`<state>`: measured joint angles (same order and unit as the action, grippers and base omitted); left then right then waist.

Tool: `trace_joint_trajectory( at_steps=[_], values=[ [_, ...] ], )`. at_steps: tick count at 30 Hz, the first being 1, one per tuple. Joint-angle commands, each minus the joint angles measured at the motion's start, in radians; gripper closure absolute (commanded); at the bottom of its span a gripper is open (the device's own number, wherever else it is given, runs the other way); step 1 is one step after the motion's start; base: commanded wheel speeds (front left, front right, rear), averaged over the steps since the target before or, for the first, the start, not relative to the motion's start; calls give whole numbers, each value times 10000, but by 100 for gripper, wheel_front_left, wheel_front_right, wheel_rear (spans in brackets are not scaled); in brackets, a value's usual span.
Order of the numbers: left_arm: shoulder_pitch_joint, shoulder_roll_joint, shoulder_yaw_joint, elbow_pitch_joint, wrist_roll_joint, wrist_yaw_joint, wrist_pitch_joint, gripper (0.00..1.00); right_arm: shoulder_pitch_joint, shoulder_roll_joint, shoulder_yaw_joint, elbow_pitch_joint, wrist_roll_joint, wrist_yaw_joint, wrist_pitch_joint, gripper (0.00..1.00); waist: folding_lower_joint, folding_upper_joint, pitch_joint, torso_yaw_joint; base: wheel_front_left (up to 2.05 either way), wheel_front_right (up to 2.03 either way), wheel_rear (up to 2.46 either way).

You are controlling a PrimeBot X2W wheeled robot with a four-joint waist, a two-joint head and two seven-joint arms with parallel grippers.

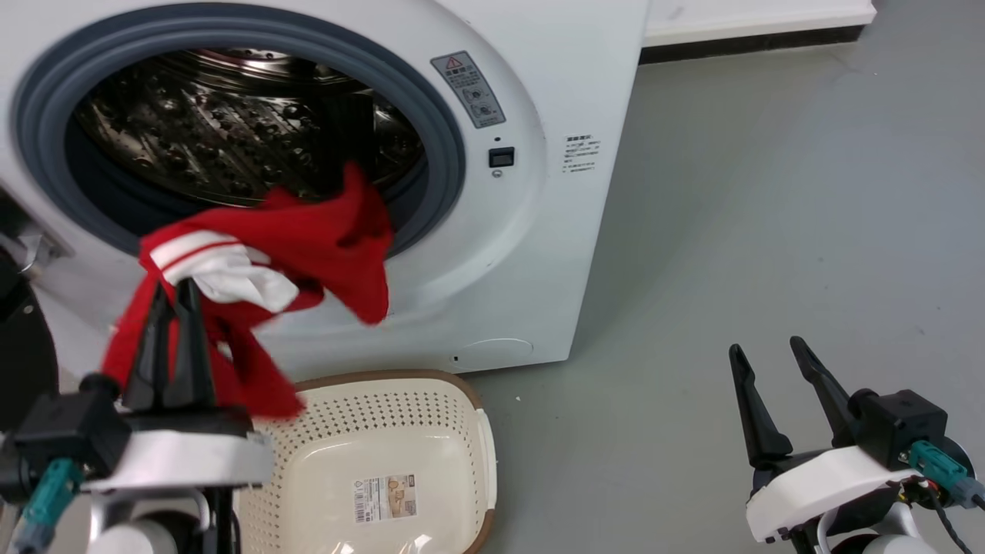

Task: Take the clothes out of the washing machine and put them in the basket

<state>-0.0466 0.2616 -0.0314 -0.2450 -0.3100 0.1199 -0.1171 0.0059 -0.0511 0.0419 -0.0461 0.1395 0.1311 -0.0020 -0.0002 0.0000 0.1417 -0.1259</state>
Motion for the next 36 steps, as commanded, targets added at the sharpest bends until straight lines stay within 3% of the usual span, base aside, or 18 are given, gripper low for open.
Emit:
trace_joint_trajectory(
  at_steps=[1,7,12,25,36],
  values=[
    [240,-61,-62,-243,77,83,99,100,147,17,0,-59,-53,-7,28,0,2,0,-34,83,0,0,0],
    [1168,-198,-316,-1470,137,361,579,100,178,17,-87,-273,-133,-7,178,0,2,0,-50,403,0,0,0],
    [1557,-380,-538,-1210,-13,395,738,100,62,17,-53,-397,-132,-7,269,0,2,0,114,554,0,0,0],
    [1085,-992,-1059,3094,-780,-291,-87,100,-327,17,-12,-480,-74,-7,220,0,2,0,1223,306,0,0,0],
    [-745,-1081,-1029,6570,-998,-931,-1032,100,-809,18,108,-714,-154,-7,211,0,2,0,2728,-67,0,0,0]
  ],
)
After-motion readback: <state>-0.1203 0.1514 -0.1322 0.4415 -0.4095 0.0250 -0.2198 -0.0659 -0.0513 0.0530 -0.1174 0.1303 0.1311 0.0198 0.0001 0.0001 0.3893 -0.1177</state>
